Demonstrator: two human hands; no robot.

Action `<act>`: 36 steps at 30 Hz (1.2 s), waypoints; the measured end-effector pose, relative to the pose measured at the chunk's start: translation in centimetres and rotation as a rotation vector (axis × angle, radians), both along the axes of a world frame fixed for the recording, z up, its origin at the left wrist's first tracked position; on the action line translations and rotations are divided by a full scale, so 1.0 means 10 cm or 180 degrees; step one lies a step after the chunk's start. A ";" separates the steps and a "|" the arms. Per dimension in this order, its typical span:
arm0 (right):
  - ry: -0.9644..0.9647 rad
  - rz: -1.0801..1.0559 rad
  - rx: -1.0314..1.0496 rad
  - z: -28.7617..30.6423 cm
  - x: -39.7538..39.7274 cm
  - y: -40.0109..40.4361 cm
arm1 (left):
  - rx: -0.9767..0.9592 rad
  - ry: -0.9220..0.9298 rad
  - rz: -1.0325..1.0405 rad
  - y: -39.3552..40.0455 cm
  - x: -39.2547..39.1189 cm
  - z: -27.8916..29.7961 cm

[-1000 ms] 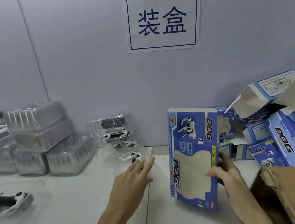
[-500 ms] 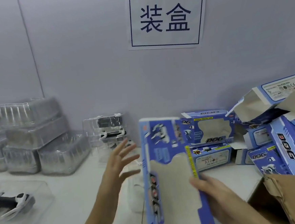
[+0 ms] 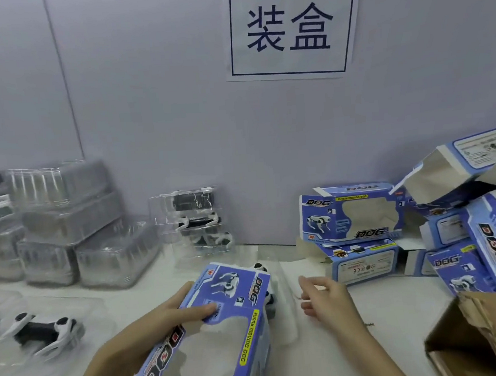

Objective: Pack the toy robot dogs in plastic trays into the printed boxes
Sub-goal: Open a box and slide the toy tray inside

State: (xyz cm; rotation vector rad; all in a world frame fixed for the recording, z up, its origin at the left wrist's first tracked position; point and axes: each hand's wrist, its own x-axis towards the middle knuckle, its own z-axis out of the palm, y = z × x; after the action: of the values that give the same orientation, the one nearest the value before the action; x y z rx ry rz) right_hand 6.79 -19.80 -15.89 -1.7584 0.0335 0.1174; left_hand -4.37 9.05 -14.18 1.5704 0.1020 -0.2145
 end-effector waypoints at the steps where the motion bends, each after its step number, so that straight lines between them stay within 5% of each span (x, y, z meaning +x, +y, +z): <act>1: 0.0049 0.0121 -0.0171 -0.02 0.05 0.07 | 0.0062 0.0081 -0.0015 0.01 0.03 -0.06; 10: 0.0303 0.1023 -0.0730 0.03 0.15 0.27 | 0.0067 0.0158 -0.0180 -0.37 0.12 -0.07; 21: 0.1310 0.1087 0.1543 0.34 -0.25 -0.07 | -0.0130 -0.0503 -0.0239 -0.72 -0.13 0.24; 36: -0.0124 0.0750 0.2711 1.14 -0.35 -0.50 | 0.0275 -0.2693 0.0766 -1.40 -0.18 0.25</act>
State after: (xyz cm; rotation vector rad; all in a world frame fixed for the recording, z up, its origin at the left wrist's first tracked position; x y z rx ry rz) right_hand 3.28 -24.81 -4.53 -0.9070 -0.2238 0.2296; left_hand -6.14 -4.92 -11.66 1.6025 -0.3643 0.6520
